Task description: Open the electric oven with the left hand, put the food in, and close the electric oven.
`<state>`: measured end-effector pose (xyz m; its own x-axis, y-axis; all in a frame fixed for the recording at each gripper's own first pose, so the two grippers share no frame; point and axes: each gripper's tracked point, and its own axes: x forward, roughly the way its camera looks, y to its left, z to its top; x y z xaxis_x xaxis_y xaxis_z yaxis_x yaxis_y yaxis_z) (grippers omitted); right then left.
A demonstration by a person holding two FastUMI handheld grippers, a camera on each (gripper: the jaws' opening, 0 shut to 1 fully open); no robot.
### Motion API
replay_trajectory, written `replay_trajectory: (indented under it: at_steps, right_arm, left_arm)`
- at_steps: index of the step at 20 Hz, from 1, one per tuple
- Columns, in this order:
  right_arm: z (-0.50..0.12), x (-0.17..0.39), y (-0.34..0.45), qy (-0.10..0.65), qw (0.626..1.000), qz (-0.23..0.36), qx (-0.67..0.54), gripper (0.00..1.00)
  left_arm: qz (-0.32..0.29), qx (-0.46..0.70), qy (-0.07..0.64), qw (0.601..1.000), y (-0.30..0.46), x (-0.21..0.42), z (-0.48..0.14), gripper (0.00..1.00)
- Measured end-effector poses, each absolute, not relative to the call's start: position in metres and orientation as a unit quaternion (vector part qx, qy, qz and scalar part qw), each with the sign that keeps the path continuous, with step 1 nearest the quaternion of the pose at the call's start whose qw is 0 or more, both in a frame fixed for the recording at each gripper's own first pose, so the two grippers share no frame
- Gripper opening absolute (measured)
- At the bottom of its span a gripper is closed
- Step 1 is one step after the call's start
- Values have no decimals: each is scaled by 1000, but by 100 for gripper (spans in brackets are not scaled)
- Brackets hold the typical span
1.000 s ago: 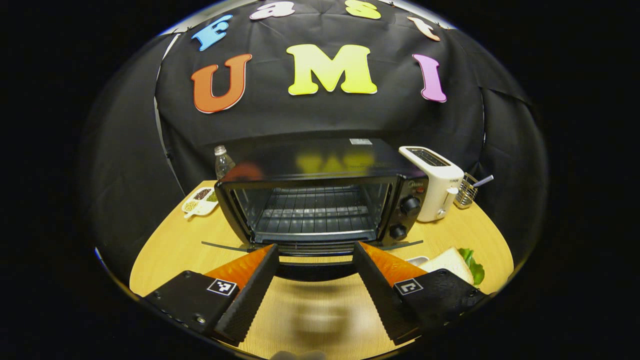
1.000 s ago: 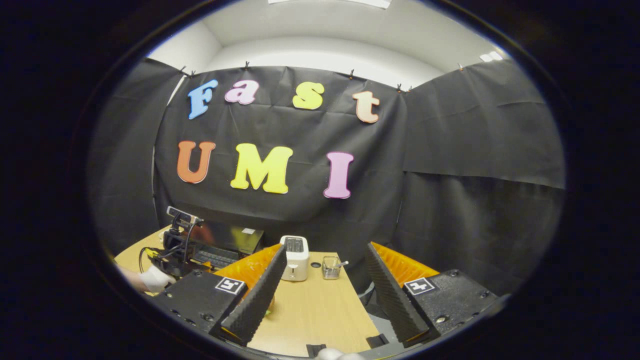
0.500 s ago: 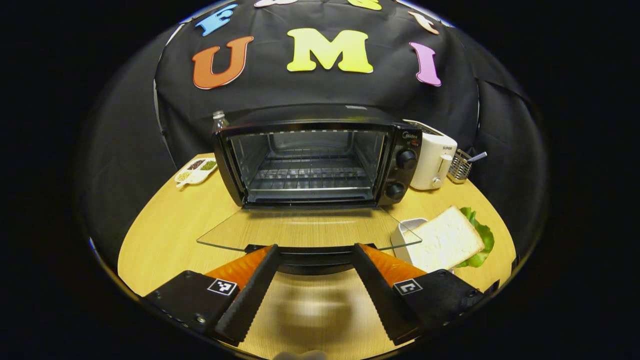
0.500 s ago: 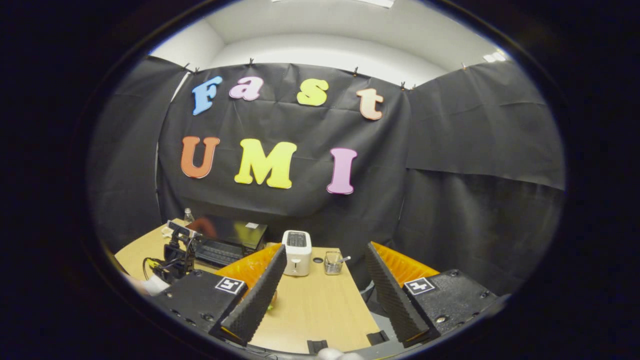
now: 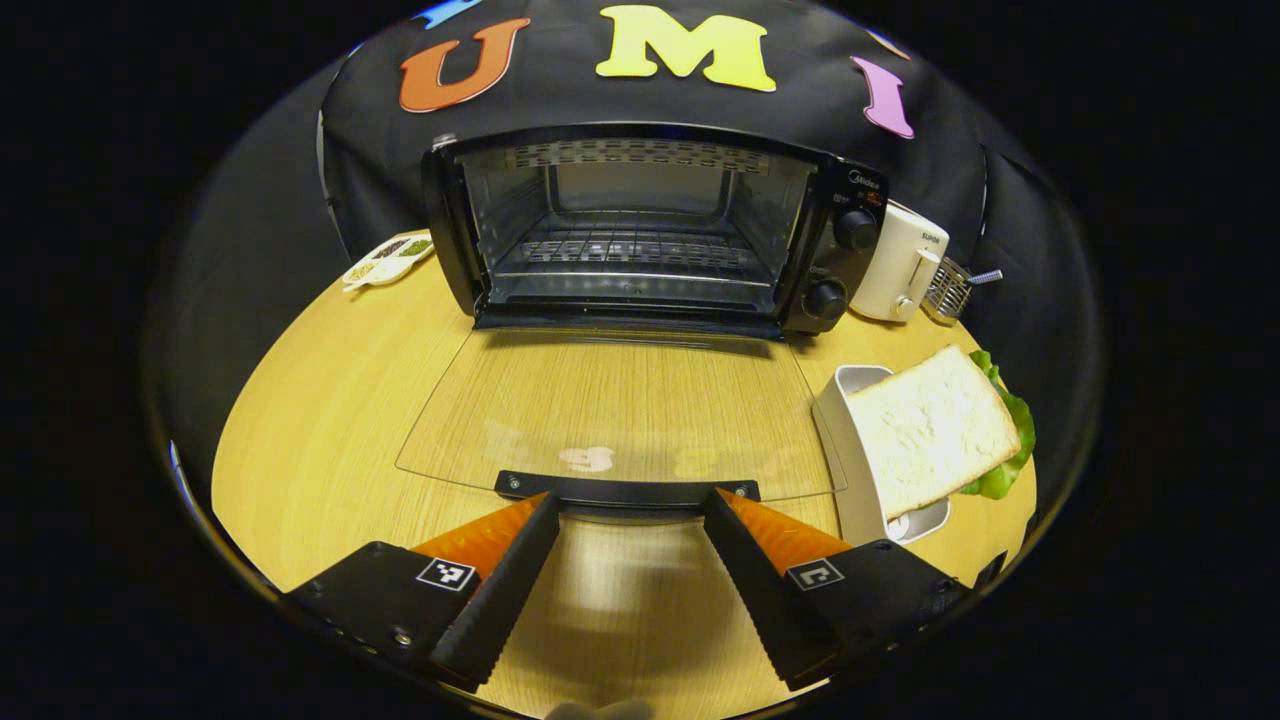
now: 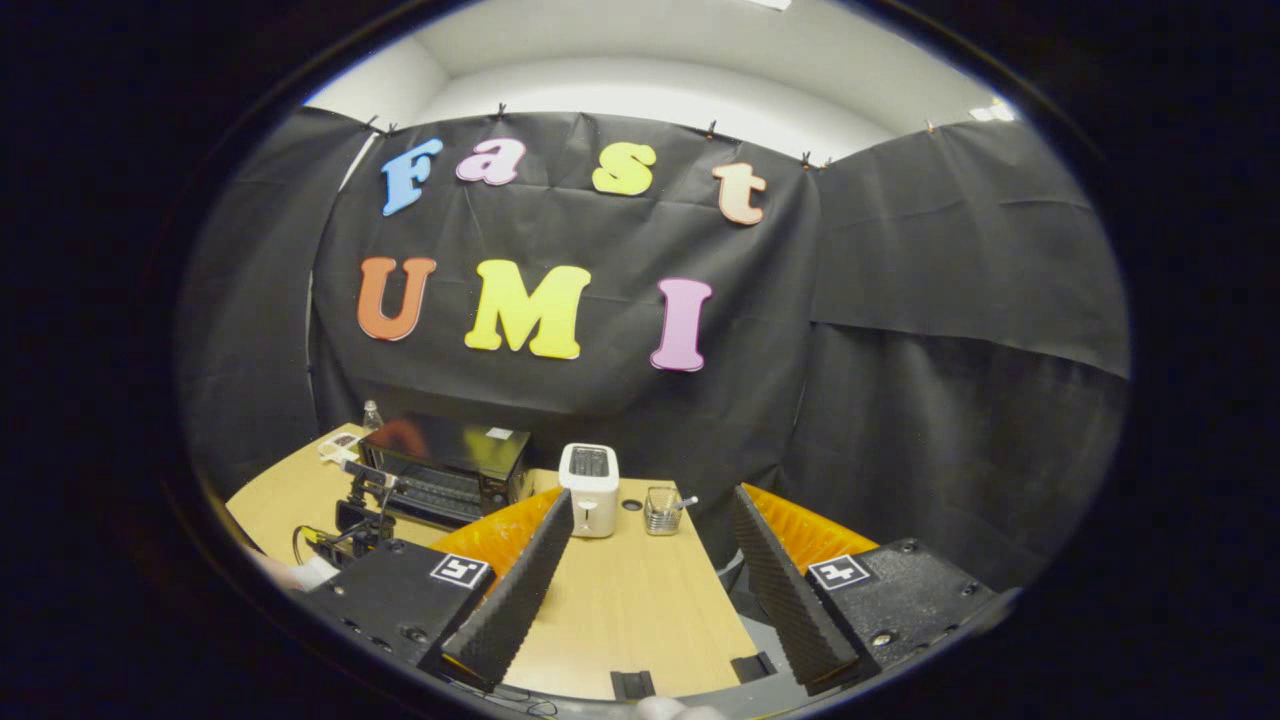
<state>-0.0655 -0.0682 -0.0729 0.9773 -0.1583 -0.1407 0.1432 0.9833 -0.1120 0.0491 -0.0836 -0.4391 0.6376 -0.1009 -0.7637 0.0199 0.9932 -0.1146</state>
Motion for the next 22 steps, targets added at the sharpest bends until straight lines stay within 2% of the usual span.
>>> replay_trajectory:
  at_steps: [5,6,7,8,10,11,12,14,15,22]
  right_arm:
    - [-82,-60,-71,85,992,-79,-43,100]
    - [-81,-59,-70,85,992,-78,-41,95]
    - [-82,-58,-70,85,992,-78,-42,95]
    - [-82,-57,-69,85,992,-78,-44,100]
    - [-79,-57,-67,83,993,-76,-47,100]
    - [-79,-56,-65,80,993,-75,-49,95]
    - [-78,-55,-65,81,993,-74,-51,95]
    - [-78,-51,-61,79,993,-70,-52,95]
    - [-80,-48,-60,81,993,-68,-54,100]
    - [-123,-21,-45,112,992,-40,-51,100]
  left_arm:
    - [-39,-43,430,901,-89,50,-441,94]
    - [-40,-40,429,901,-89,50,-442,93]
    - [-41,-37,428,902,-88,50,-441,92]
    - [-42,-38,425,904,-87,50,-439,93]
    - [-39,-38,412,909,-83,51,-432,93]
    - [-37,-36,405,913,-79,51,-426,94]
    - [-36,-38,397,916,-78,49,-418,96]
    - [-36,-36,372,927,-71,43,-398,96]
    - [-38,-35,356,933,-66,38,-384,96]
    - [-47,-44,227,972,-32,2,-256,95]
